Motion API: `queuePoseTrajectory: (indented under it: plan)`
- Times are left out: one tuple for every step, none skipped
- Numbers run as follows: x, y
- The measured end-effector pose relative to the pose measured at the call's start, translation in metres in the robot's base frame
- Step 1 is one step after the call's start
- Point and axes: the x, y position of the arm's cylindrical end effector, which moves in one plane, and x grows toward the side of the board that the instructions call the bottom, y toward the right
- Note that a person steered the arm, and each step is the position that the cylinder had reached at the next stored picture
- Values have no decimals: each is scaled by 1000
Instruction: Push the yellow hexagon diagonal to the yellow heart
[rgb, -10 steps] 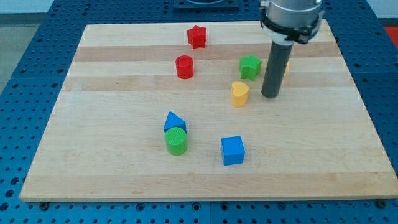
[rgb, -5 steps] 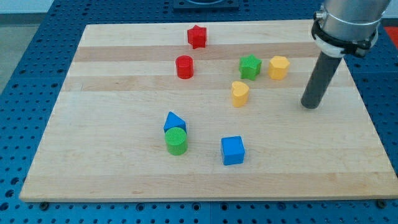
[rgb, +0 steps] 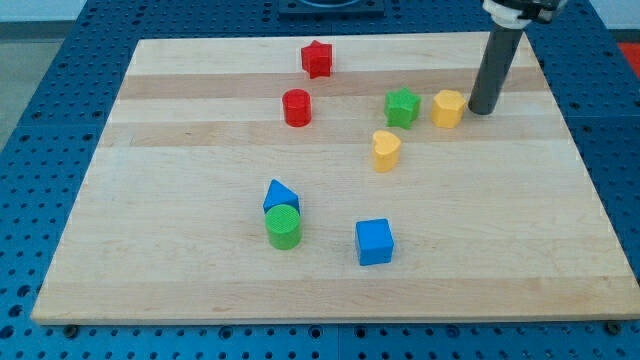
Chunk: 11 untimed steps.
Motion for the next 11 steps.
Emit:
queuePoseTrajectory:
  plan:
    - [-4, -2]
    - [-10, -3]
    - [-11, -3]
    - [-11, -5]
    - [-11, -15]
    - [-11, -27]
    - [-11, -28]
    - [-11, -28]
    - [-25, -28]
    - [-46, -28]
    - [-52, -28]
